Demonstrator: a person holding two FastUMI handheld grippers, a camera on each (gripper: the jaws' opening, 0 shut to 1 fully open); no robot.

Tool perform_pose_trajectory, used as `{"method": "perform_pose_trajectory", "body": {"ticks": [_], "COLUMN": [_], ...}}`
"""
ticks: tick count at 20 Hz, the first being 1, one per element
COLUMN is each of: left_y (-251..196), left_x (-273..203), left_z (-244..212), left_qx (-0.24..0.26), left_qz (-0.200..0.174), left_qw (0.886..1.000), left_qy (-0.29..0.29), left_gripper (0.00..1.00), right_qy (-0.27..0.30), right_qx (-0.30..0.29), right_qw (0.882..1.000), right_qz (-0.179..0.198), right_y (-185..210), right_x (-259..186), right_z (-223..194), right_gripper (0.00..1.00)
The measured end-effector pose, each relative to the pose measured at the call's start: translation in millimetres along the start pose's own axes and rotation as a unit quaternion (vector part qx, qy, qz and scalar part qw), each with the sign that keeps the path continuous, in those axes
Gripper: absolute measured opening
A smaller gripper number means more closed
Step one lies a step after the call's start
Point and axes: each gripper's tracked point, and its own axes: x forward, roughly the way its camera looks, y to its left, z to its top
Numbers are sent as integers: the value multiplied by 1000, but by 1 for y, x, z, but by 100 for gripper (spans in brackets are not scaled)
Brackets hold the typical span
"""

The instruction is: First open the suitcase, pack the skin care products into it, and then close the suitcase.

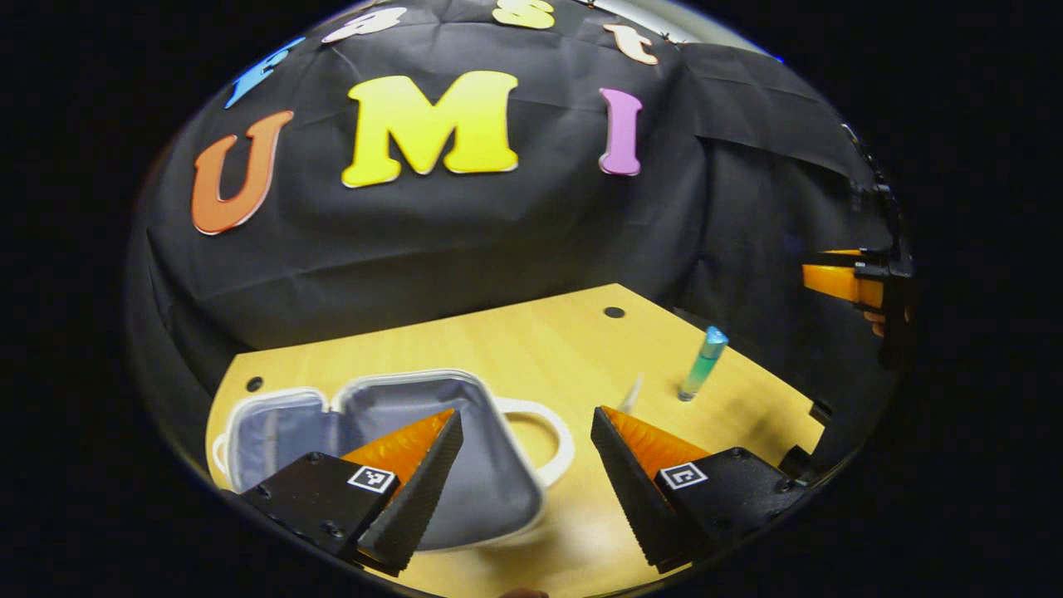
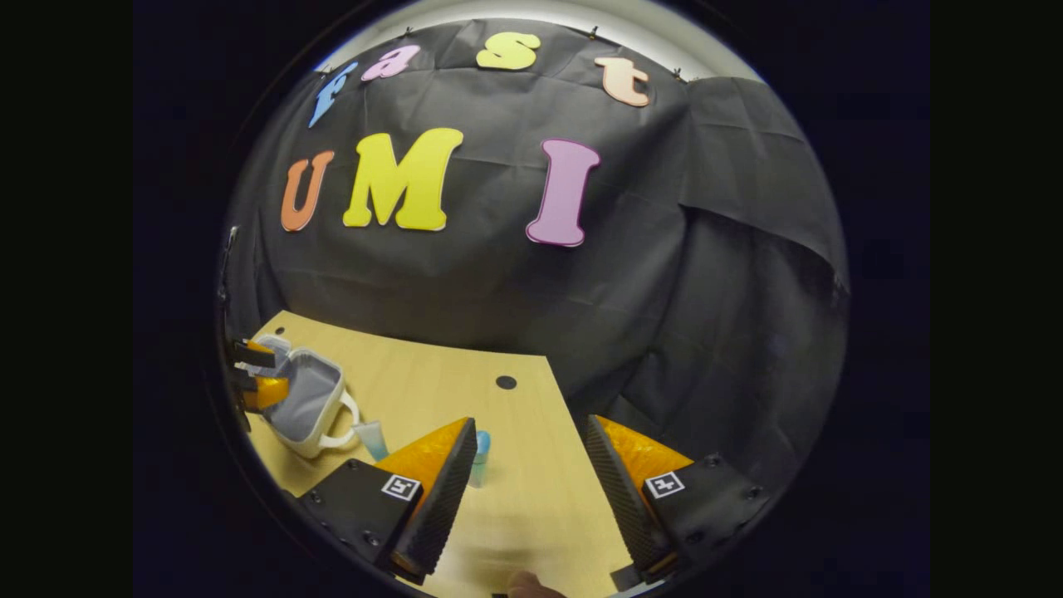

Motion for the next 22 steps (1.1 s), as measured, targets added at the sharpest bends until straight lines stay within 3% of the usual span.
{"method": "perform_pose_trajectory", "body": {"ticks": [7, 14, 17, 18, 19, 20, 22], "left_y": [-78, -77, -73, -75, -76, -74, -71], "left_x": [74, 154, 168, 171, 172, 174, 167], "left_z": [-44, -81, -88, -87, -86, -86, -81], "left_qx": [1, -40, -51, -55, -57, -57, -57], "left_qz": [-36, 11, 37, 34, 36, 43, 60], "left_qw": [999, 998, 996, 996, 997, 996, 996], "left_qy": [37, 54, 57, 53, 49, 47, 44], "left_gripper": [99, 96, 80, 69, 69, 50, 45], "right_qy": [37, 65, 67, 65, 64, 65, 72], "right_qx": [-37, -43, -44, -45, -45, -45, -41], "right_qw": [999, 996, 995, 995, 995, 994, 993], "right_qz": [14, 36, 54, 62, 68, 74, 90], "right_y": [-35, -48, -45, -43, -41, -39, -28], "right_x": [16, 48, 53, 53, 53, 55, 56], "right_z": [-38, -66, -71, -71, -71, -74, -79], "right_gripper": [80, 79, 79, 79, 79, 79, 79]}}
